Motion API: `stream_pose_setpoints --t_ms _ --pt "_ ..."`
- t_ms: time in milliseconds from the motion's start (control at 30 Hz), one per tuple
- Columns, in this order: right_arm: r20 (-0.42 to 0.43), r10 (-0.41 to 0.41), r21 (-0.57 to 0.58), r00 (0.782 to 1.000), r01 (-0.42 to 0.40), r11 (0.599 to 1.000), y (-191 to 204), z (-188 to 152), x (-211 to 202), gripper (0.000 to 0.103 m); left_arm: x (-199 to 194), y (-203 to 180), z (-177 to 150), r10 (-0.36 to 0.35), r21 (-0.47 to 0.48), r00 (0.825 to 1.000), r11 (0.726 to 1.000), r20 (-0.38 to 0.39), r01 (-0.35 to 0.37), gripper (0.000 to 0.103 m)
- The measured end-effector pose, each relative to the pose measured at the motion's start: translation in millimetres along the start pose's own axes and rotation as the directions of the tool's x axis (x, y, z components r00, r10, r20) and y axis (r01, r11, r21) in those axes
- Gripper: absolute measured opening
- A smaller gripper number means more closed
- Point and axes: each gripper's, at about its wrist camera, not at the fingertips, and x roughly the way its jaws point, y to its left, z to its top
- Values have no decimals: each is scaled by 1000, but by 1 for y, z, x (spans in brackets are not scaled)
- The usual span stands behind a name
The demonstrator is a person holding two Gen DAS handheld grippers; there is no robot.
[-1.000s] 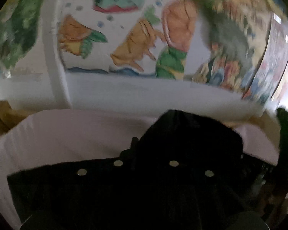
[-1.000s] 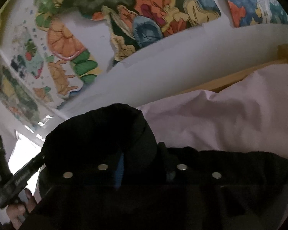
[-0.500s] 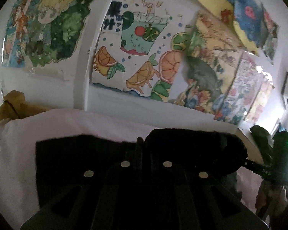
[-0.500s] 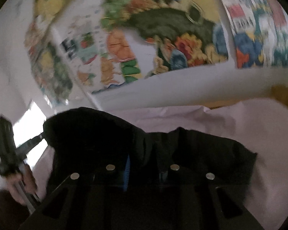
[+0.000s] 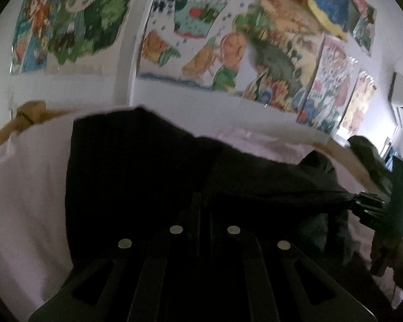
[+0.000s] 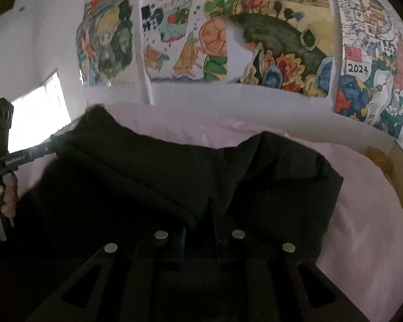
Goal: Fold large clothes
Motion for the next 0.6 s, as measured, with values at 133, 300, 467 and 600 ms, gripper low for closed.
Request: stream_pose_setpoints --t_ms 133,300,467,600 --pt "-38 -40 -42 998 38 998 3 -15 27 14 28 7 -11 33 10 998 999 -58 -33 3" --pt "-58 -51 -29 997 50 998 -2 -30 54 14 54 12 -21 53 24 996 998 -78 -51 3" --pt "-61 -67 -29 996 65 997 -4 -31 62 14 58 17 -25 25 4 997 1000 -77 -25 3" --pt "-1 -45 10 999 45 999 -9 -28 43 23 44 20 -19 7 -18 999 1000 -48 -8 11"
